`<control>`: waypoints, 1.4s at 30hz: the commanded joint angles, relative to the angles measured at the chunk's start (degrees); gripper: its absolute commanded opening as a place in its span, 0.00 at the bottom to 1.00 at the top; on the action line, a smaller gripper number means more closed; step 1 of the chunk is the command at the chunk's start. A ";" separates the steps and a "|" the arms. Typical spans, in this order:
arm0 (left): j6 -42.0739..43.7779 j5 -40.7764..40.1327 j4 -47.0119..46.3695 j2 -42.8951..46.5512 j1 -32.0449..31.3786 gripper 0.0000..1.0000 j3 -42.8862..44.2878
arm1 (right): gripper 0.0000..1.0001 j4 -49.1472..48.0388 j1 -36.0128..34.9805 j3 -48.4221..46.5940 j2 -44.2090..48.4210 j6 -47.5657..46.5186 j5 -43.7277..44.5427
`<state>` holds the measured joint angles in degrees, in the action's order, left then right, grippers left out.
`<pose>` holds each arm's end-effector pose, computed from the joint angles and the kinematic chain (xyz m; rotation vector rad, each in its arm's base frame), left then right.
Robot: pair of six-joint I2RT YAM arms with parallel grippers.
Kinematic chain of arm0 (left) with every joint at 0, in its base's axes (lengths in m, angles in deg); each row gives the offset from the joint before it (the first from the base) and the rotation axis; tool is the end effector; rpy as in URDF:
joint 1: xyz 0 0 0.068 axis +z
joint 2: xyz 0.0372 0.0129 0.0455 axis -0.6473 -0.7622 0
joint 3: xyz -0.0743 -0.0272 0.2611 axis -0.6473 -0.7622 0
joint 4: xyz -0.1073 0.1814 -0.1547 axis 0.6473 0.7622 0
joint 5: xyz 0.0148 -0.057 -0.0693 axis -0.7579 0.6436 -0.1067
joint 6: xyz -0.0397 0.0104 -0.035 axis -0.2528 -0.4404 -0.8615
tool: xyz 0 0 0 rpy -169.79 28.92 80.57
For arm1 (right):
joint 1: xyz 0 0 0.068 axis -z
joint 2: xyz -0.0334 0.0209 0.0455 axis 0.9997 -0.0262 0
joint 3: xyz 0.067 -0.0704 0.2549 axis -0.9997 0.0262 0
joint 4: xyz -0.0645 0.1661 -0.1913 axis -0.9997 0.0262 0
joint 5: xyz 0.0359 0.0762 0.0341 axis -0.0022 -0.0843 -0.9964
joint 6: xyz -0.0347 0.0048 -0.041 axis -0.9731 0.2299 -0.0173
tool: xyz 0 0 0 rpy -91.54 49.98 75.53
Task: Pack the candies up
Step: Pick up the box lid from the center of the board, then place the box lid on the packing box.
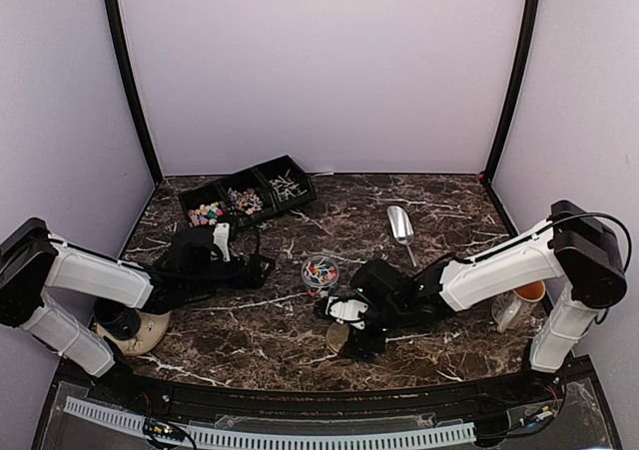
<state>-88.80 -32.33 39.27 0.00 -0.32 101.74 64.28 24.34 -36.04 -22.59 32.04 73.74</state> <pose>0.2096 -0.1781 0.1710 0.1819 2.0133 -0.7501 0.1373 0.2897 0.1370 -1.6404 2.0173 0.4392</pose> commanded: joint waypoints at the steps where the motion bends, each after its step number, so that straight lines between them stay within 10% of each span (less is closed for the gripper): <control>1: -0.05 0.53 -1.32 -0.20 -0.12 0.99 -0.46 | 0.87 -0.92 -0.70 -1.30 -0.49 0.89 0.02; 25: 2.31 12.21 -12.74 -8.90 -0.12 0.98 0.06 | 0.80 5.88 1.18 -7.97 9.34 -2.06 7.32; 42: 7.17 19.21 -41.70 -22.47 -0.11 0.98 -4.99 | 0.79 10.75 10.34 -28.18 -7.38 -6.69 5.05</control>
<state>-82.99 -15.32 6.77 -21.00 -0.32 97.21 73.39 34.24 -60.81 -27.77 26.88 80.58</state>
